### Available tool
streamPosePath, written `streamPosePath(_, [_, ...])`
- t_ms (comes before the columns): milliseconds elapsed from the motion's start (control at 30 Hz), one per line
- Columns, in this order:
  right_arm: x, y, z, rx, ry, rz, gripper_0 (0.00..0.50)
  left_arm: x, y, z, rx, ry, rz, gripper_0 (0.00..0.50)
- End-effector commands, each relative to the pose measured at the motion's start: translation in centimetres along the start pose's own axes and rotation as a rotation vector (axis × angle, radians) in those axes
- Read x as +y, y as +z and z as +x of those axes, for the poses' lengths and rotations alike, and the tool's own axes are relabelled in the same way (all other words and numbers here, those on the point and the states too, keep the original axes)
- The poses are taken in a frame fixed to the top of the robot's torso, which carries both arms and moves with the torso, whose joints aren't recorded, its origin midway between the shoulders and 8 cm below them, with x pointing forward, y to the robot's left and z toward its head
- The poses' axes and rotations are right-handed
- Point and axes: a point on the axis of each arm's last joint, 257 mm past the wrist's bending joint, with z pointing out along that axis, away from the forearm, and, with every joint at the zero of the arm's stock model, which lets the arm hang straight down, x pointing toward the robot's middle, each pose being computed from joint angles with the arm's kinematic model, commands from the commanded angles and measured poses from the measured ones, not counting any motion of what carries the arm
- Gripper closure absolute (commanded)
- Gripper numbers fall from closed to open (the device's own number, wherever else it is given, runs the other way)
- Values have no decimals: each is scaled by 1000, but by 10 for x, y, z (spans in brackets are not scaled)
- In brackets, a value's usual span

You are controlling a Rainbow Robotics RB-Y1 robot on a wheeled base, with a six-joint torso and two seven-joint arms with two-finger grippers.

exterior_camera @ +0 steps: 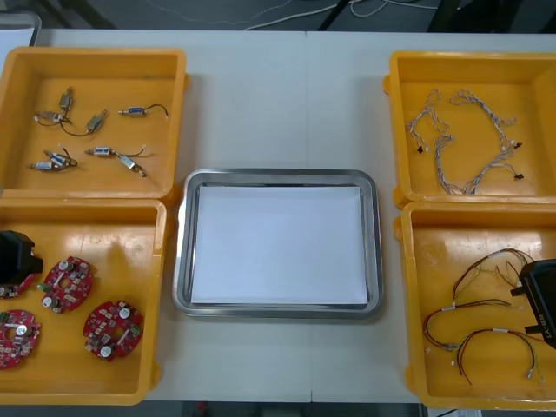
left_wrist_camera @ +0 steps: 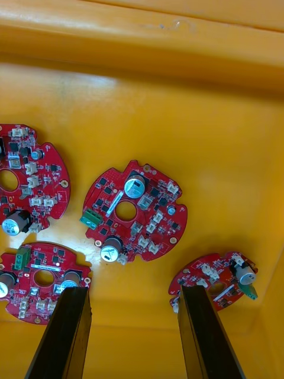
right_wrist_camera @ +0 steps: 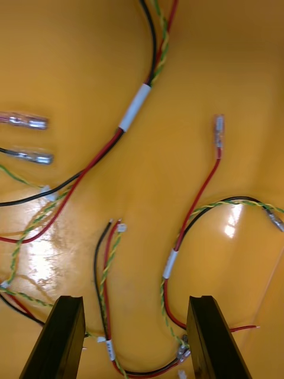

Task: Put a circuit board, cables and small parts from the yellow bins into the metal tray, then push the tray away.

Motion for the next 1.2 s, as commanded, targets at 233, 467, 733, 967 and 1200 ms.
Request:
streamPosePath(233, [-19,6,2,-17,53,-35,0,7,11,-13,-14,32,41,65])
streamPosePath(467, [-22,13,4,-26,64,-37,0,11,19,-22,-12,22,64,65])
streamPosePath(733, [-25,28,6,-66,43,-36,0,18,29,-34,-14,-75,73,64])
streamPosePath(967, [-22,33,18,-37,58,-55,0,20,30,-37,-11,-251,72,65])
streamPosePath(1200, [-23,36,23,-27,65,-55,0,29,31,-36,-9,-382,44,67])
